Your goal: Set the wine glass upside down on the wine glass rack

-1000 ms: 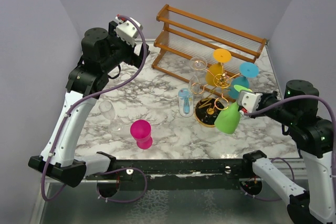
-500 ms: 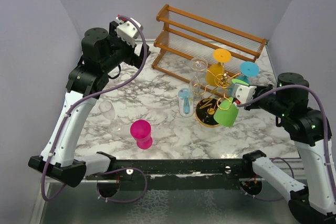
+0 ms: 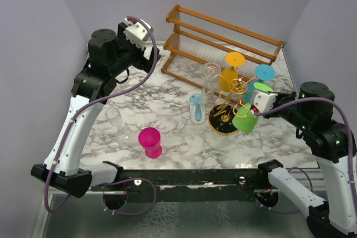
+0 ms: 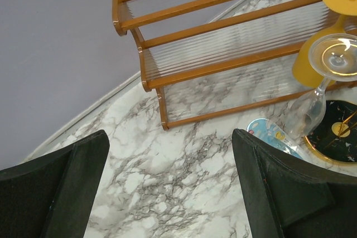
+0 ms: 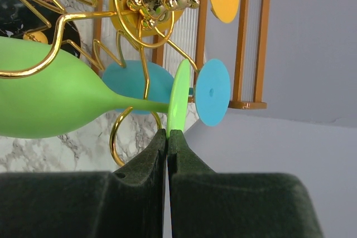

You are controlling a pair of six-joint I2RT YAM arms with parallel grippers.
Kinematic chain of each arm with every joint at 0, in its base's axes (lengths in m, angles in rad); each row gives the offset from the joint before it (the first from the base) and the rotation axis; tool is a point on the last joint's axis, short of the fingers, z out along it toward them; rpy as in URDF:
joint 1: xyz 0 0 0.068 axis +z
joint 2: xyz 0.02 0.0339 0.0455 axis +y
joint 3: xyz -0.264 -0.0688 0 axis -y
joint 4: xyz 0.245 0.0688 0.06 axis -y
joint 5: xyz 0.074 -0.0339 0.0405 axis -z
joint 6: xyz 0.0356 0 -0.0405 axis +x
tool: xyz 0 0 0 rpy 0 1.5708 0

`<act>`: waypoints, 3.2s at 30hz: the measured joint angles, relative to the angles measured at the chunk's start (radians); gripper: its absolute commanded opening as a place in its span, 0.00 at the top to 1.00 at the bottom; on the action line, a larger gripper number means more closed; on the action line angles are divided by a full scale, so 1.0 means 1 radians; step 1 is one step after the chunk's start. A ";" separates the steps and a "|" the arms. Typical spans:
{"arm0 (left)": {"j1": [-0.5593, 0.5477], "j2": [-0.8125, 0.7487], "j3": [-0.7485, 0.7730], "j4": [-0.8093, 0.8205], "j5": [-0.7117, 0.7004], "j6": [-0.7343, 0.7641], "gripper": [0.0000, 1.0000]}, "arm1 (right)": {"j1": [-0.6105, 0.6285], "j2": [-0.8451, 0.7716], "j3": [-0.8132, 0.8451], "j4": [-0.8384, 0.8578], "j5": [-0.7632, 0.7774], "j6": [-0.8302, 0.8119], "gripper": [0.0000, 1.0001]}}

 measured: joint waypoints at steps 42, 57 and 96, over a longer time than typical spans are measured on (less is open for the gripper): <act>0.000 0.000 -0.025 0.000 0.017 0.015 0.06 | -0.048 -0.074 -0.066 -0.004 0.044 0.039 0.78; 0.000 -0.004 -0.041 0.000 0.023 0.017 0.06 | -0.082 -0.100 -0.066 -0.023 -0.045 0.056 0.67; 0.000 -0.098 -0.183 -0.318 0.190 0.304 0.09 | -0.100 0.140 0.180 0.213 -0.207 0.444 0.56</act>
